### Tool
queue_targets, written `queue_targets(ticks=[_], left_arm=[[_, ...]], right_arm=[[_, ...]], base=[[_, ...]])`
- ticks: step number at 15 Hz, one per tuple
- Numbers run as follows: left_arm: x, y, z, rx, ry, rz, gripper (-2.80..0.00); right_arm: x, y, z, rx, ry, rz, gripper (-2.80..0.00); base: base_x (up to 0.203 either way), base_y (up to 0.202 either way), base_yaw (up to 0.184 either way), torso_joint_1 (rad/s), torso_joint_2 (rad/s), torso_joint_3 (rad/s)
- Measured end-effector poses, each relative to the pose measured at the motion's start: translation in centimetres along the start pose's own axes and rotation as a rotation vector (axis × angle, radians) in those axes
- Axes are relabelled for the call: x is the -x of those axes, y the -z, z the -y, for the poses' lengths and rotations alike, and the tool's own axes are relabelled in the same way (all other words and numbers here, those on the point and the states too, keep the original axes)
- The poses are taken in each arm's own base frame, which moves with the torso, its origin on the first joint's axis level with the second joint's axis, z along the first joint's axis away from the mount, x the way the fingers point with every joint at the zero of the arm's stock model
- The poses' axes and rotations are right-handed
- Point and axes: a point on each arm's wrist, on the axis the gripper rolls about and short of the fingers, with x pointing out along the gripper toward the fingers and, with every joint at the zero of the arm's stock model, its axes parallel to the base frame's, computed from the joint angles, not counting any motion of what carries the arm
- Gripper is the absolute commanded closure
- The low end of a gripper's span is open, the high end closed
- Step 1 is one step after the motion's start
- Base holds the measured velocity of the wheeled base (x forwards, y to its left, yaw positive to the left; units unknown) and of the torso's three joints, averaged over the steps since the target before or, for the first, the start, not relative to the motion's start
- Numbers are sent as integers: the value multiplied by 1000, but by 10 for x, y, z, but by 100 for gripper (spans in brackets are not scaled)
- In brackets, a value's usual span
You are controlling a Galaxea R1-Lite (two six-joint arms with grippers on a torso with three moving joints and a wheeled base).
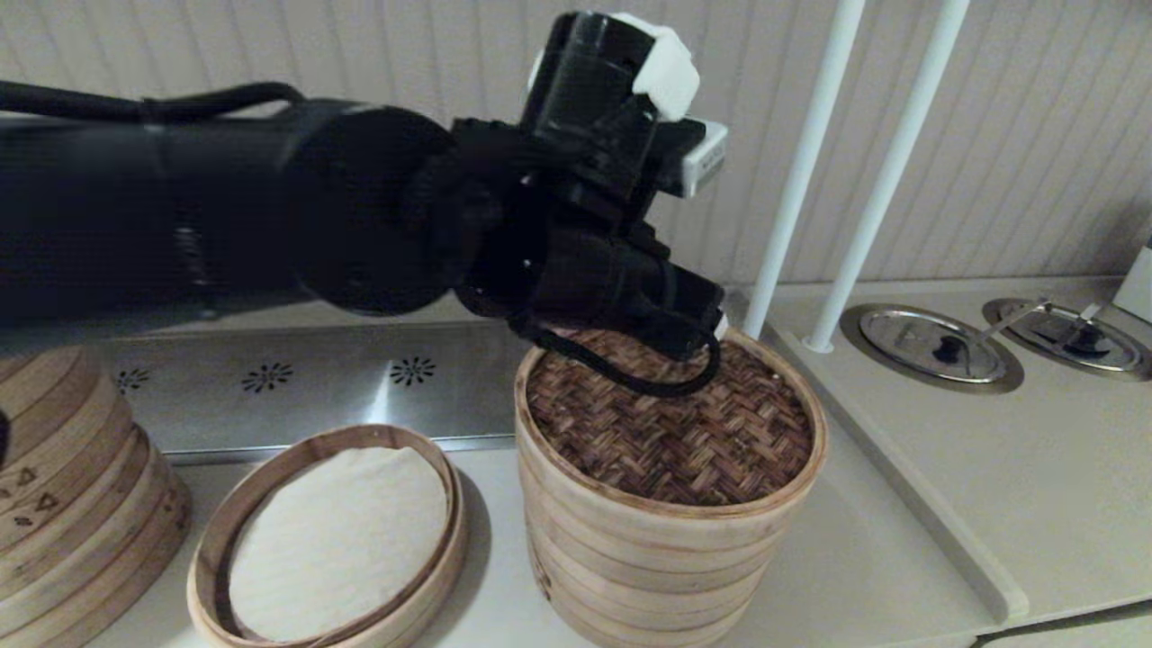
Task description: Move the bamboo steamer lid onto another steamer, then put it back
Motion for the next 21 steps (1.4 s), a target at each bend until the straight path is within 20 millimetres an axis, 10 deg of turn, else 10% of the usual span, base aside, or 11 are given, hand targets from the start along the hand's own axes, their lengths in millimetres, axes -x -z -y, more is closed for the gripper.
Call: queue_targets(ticks=[1, 5, 13, 21], left_arm=[[17, -3, -4, 8, -18, 11, 0], [85, 7, -27, 33, -122, 18, 0], [207, 125, -92, 191, -382, -88, 0], [282, 272, -43, 306, -580, 113, 0]], right_arm=[[0, 0, 0, 0, 0, 0, 0], [0, 0, 0, 0, 0, 0, 0], [0, 0, 0, 0, 1, 0, 0], [0, 0, 0, 0, 0, 0, 0]], base=[[0, 0, 0, 0, 0, 0], [0, 0, 0, 0, 0, 0], [0, 0, 0, 0, 0, 0], [0, 0, 0, 0, 0, 0]])
